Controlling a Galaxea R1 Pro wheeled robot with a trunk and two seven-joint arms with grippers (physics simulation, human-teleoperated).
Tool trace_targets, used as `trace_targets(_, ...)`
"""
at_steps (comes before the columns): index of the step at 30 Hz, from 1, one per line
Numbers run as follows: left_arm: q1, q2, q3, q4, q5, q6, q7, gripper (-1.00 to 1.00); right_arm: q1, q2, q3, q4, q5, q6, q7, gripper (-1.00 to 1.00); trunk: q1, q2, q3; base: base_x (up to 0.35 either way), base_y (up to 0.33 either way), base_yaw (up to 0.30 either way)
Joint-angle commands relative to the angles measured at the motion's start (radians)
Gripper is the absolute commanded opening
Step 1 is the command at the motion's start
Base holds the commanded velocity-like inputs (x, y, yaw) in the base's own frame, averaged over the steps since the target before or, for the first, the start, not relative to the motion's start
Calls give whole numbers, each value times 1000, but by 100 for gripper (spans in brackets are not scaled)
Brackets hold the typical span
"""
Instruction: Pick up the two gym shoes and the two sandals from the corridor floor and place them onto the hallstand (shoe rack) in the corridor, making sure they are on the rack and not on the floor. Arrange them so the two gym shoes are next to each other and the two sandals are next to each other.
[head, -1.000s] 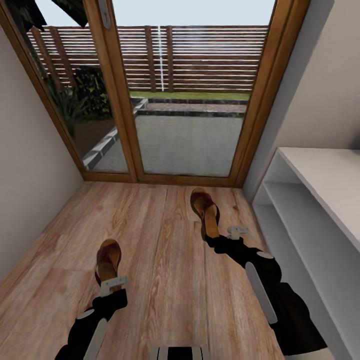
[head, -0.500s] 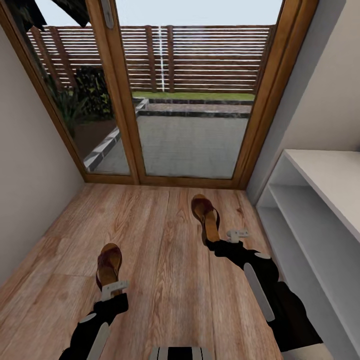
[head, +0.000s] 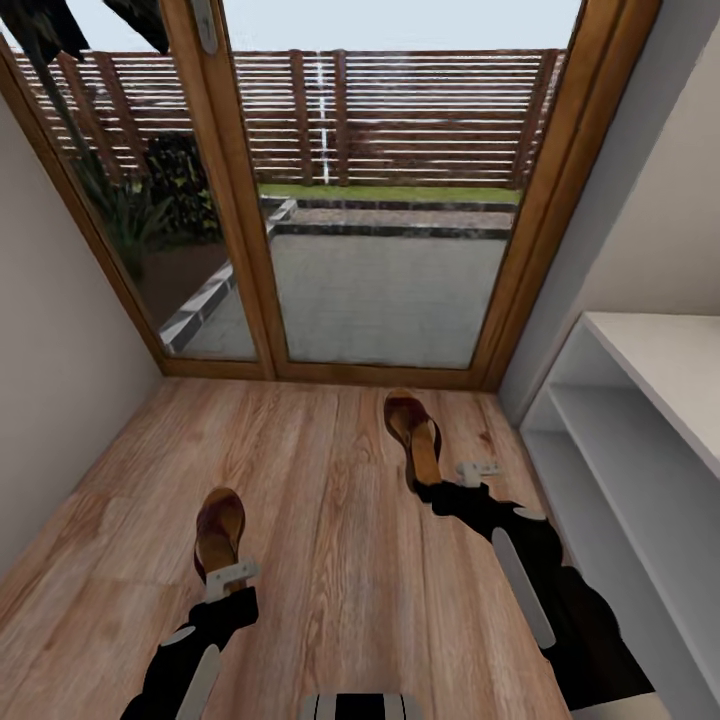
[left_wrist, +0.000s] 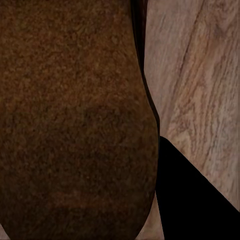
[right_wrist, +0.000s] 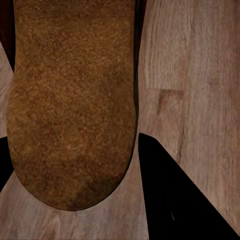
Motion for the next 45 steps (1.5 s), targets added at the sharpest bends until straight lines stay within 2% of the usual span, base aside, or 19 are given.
trace_targets(1,0,0,0,1,-3,1,-1,-100,3,-1,2,-21,-1,2,-5,-100,0,0,0,295,97,0)
trace_targets(4,-2,0,1,5,-2,2,-3,-100,10,-1,8,-77,2,5,-13,-100,0,0,0,260,164,0)
trace_targets(8,-3,2,5,7,-1,3,-10,-100,14,5,6,-100,4,11,-20,-100,0,0,0,154,254,-53)
trace_targets(10,-3,2,13,7,0,3,-12,-100,12,7,2,-91,4,23,-33,-100,0,0,0,69,294,-195)
trace_targets(12,-3,1,45,7,1,3,-16,-100,7,8,0,-48,2,45,-85,-100,0,0,0,55,207,-260)
trace_targets(14,-3,1,52,6,1,3,-17,-100,6,7,-2,-38,0,48,-99,-100,0,0,0,29,105,-280)
trace_targets(17,-3,-6,53,-4,28,2,-20,-100,12,-5,-13,-33,-5,51,-114,-100,0,0,0,7,24,-295)
trace_targets(18,-3,-8,30,-7,42,-2,-13,-100,17,-9,-25,-63,-4,51,-115,-100,0,0,0,2,6,-298)
trace_targets(20,-3,-8,15,-7,44,-14,-6,-100,18,-10,-26,-74,-3,51,-115,-100,0,0,0,1,5,-298)
trace_targets(21,-3,-8,-5,-4,47,-57,9,-100,24,-10,-27,-90,-1,50,-116,-100,0,0,0,0,2,-299)
trace_targets(26,-3,-9,-34,4,53,-136,3,-100,29,-8,-28,-98,1,55,-118,-100,0,0,0,0,1,-299)
trace_targets(29,-10,-7,-85,6,52,-157,10,-100,30,-1,-24,-92,4,56,-124,-100,0,0,0,0,0,-299)
trace_targets(31,-14,-2,-100,4,57,-147,5,-100,31,-1,-18,-90,4,56,-124,-100,0,0,0,0,0,-299)
trace_targets(37,-17,5,-117,3,55,-112,-41,-100,42,-1,8,-88,2,51,-122,-100,0,0,0,0,61,-299)
trace_targets(45,-17,6,-119,3,52,-115,-36,-100,45,-1,12,-91,3,50,-122,-100,0,0,0,0,294,-299)
